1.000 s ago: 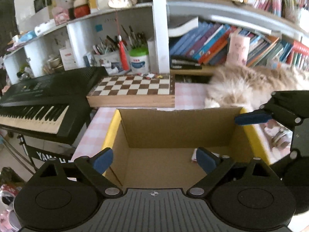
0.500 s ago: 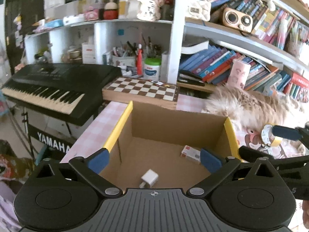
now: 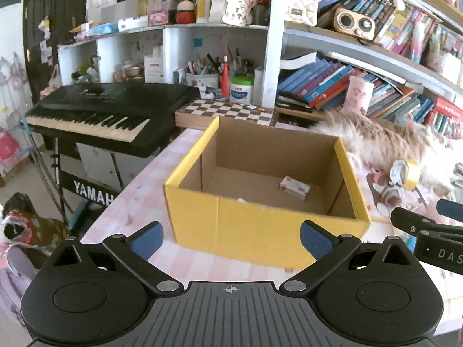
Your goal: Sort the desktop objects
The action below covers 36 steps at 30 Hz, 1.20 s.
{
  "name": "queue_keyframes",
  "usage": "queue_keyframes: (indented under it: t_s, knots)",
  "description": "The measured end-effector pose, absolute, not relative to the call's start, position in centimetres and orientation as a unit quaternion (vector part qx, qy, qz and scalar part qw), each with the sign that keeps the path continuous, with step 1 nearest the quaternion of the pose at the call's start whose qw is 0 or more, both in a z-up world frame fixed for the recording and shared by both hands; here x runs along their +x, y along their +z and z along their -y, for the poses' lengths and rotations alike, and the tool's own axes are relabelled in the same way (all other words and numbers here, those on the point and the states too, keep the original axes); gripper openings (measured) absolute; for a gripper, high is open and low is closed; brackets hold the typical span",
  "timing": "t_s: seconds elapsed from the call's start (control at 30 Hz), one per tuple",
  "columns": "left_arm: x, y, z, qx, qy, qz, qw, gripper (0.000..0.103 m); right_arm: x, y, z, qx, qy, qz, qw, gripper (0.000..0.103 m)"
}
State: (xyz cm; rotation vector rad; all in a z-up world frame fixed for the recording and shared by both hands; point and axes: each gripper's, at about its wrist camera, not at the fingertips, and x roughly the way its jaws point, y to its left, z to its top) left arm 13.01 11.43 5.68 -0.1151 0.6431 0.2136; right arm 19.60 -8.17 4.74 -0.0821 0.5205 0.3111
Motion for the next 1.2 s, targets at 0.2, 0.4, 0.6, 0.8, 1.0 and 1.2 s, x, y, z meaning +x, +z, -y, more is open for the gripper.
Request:
queue_keyframes:
  t_s: [0.2, 0.4, 0.6, 0.8, 1.0, 1.2]
  knots:
    - [9.7, 5.2, -10.7, -0.054, 0.096, -0.299, 0.948, 0.102, 16.1, 3.7, 8.8, -0.034, 0.136, -0.265, 0.954, 0.087]
    - [7.4, 4.3, -9.8, -0.053, 0.116, -0.305, 0.944, 0.102, 12.7, 2.5, 9.0, -0.033, 0.118, -0.274, 0.954, 0.088]
    - [5.1, 3.2, -8.8, -0.051, 0.117, -0.322, 0.938, 0.102, 10.0, 1.2, 8.7, -0.042, 0.124, -0.300, 0.945, 0.090]
    - [2.5, 2.4, -8.2, -0.053, 0.162, -0.312, 0.935, 0.102, 8.3, 0.5, 8.5, -0.053, 0.132, -0.311, 0.940, 0.090]
    - [1.3, 2.8, -8.5, -0.040, 0.178, -0.298, 0.937, 0.102, 7.3, 0.2, 8.5, -0.051, 0.135, -0.317, 0.937, 0.090]
    - [0.7, 2.2, -7.9, -0.019, 0.161, -0.317, 0.935, 0.102, 6.8, 0.0, 8.8, -0.045, 0.128, -0.330, 0.934, 0.091]
